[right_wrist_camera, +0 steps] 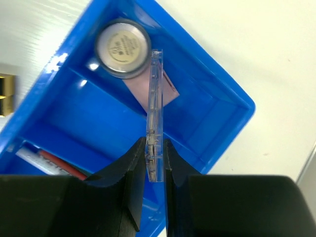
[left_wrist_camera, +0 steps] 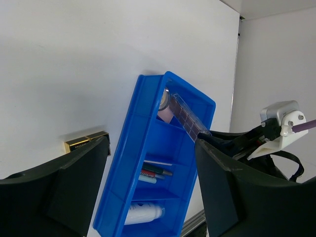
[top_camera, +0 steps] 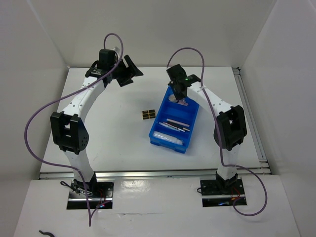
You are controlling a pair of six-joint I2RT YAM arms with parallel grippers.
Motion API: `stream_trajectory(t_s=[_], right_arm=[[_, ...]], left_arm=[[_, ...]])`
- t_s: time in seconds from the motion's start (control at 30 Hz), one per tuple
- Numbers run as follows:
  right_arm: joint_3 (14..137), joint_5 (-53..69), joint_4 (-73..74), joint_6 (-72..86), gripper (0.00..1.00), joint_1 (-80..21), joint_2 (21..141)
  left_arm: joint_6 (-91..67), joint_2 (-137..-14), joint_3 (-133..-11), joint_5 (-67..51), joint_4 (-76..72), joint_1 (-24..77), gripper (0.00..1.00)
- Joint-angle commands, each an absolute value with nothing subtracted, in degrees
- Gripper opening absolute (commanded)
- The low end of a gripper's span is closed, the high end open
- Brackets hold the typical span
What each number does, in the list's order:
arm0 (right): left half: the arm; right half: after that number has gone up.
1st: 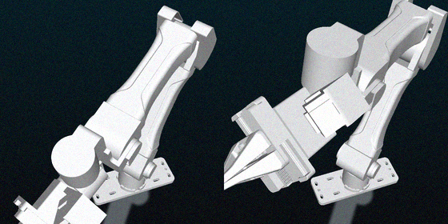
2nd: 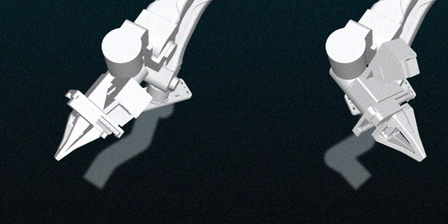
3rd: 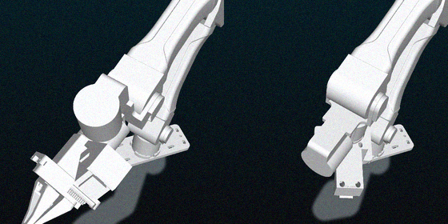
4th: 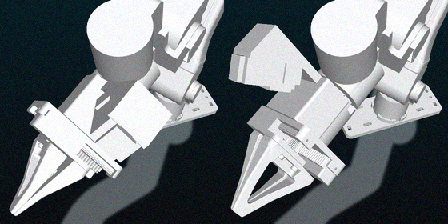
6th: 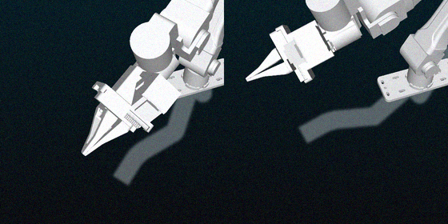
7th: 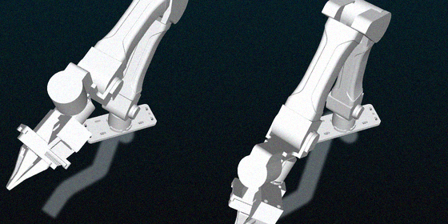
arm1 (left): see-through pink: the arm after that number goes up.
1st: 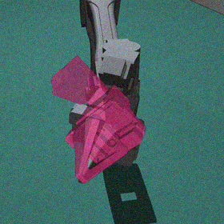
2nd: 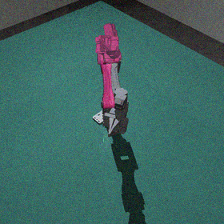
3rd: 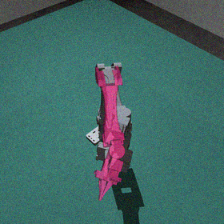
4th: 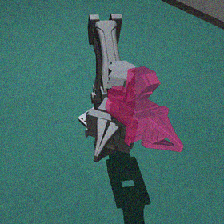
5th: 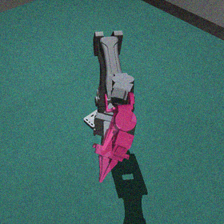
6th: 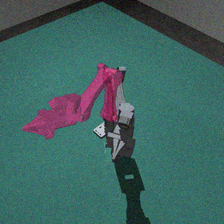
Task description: Organize the makeup
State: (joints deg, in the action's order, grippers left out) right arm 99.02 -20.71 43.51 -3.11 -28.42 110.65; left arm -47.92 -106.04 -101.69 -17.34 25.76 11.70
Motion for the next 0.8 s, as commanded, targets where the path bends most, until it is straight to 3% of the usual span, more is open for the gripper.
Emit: stream_trajectory(t_s=[0.0,0.23,0.53,0.77], right_arm=[[101.7,-16.8,38.9,-5.4,0.00,-28.9,107.0],[101.3,-16.3,35.7,-6.1,0.00,-28.2,108.0],[92.0,-9.0,25.4,-4.0,0.00,-23.6,100.0],[95.2,-5.2,24.9,-3.4,0.00,-23.6,100.0]], left_arm=[[-46.3,-106.5,-103.5,-18.5,25.0,11.4,0.84],[-46.3,-106.5,-103.5,-18.5,25.0,11.4,0.84],[-46.3,-106.5,-103.5,-18.5,25.0,10.9,0.84],[-46.3,-106.5,-103.5,-18.5,25.0,10.9,0.84]])
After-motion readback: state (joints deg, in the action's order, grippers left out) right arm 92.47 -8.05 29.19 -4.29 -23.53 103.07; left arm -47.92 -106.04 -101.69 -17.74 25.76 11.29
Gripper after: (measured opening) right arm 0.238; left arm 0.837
